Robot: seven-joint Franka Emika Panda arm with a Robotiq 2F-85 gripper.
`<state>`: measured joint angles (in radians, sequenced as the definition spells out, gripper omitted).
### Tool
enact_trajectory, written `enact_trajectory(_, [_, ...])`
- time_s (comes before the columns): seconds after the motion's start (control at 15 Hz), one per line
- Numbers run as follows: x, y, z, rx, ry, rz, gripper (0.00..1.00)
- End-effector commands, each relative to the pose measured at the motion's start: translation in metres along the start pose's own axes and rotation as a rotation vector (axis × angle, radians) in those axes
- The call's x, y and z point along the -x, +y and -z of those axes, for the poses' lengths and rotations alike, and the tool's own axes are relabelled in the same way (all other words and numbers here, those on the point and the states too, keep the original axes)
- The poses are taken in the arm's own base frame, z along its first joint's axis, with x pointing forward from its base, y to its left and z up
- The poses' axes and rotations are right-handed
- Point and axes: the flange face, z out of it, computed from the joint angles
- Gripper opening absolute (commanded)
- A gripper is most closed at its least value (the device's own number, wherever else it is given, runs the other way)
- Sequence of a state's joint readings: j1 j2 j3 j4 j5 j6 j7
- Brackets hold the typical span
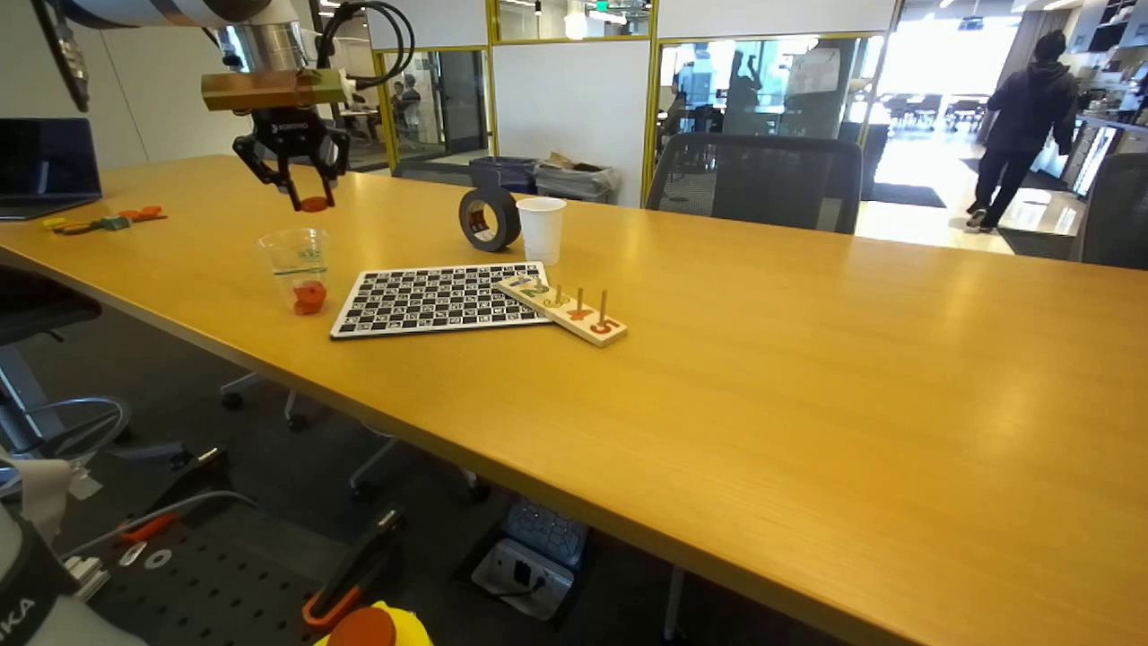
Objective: Pick up the orange tokens from the table and put them in the colourless cup. Pick up the blue token and put it in the white cup.
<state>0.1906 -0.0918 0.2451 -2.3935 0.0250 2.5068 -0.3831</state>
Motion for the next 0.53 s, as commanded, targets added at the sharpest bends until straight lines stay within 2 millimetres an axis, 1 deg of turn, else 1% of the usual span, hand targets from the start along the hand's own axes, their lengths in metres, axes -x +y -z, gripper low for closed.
enact_trajectory(0.0, [0.0043, -0.0126, 0.0091, -0.003, -0.02, 0.025, 0.21])
enact_trajectory(0.27, [0.0038, -0.0205, 0.0027, -0.034, -0.048, 0.048, 0.21])
enact_trajectory(0.47, [0.0041, -0.0186, -0.0002, -0.062, -0.052, 0.056, 0.21])
